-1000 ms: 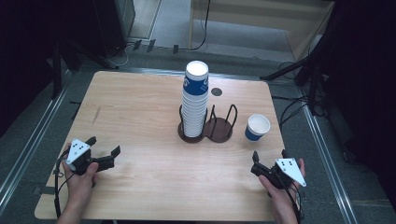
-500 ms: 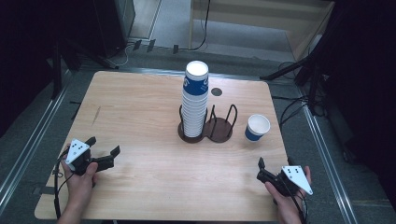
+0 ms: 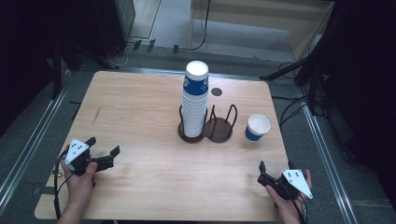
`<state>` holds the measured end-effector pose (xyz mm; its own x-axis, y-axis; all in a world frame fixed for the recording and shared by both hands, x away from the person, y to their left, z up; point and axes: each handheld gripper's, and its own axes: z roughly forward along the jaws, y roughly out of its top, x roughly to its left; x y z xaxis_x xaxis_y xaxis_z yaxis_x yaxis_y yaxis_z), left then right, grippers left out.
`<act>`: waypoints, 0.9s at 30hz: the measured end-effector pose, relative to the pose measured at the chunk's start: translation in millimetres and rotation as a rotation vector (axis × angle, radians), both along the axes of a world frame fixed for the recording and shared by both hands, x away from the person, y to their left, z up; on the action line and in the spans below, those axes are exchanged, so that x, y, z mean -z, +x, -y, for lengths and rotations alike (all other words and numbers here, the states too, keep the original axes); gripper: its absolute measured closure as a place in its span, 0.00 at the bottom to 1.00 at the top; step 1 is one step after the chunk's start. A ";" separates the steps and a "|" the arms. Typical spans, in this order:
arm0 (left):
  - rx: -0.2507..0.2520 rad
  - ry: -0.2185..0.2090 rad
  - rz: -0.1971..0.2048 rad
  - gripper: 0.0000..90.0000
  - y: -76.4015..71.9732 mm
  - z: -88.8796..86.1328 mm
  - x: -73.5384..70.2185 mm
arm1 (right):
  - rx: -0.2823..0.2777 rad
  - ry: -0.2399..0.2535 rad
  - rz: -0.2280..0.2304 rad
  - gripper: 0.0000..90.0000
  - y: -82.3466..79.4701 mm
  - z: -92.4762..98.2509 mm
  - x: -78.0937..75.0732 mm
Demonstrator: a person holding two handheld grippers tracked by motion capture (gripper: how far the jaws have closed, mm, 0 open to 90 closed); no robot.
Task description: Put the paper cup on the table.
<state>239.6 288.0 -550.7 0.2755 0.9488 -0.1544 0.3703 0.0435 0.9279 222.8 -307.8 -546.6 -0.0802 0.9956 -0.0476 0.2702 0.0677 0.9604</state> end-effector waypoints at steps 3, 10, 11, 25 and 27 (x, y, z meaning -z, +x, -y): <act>-0.006 0.014 -0.014 0.00 1.6 1.3 -0.2 | 0.019 0.002 -0.007 0.06 -0.7 -0.3 -0.1; -0.012 0.024 -0.035 0.00 4.7 2.4 -0.4 | 0.019 -0.034 -0.109 0.07 1.7 -1.9 -0.2; -0.013 0.023 -0.039 0.00 5.1 2.4 -0.5 | 0.029 -0.020 -0.122 0.07 3.1 -1.3 -0.3; -0.013 0.024 -0.044 0.00 5.6 2.2 -0.4 | 0.057 0.024 -0.158 0.07 6.3 3.2 -0.5; -0.014 0.023 -0.044 0.00 5.6 2.2 -0.4 | 0.059 0.026 -0.158 0.07 6.5 3.4 -0.5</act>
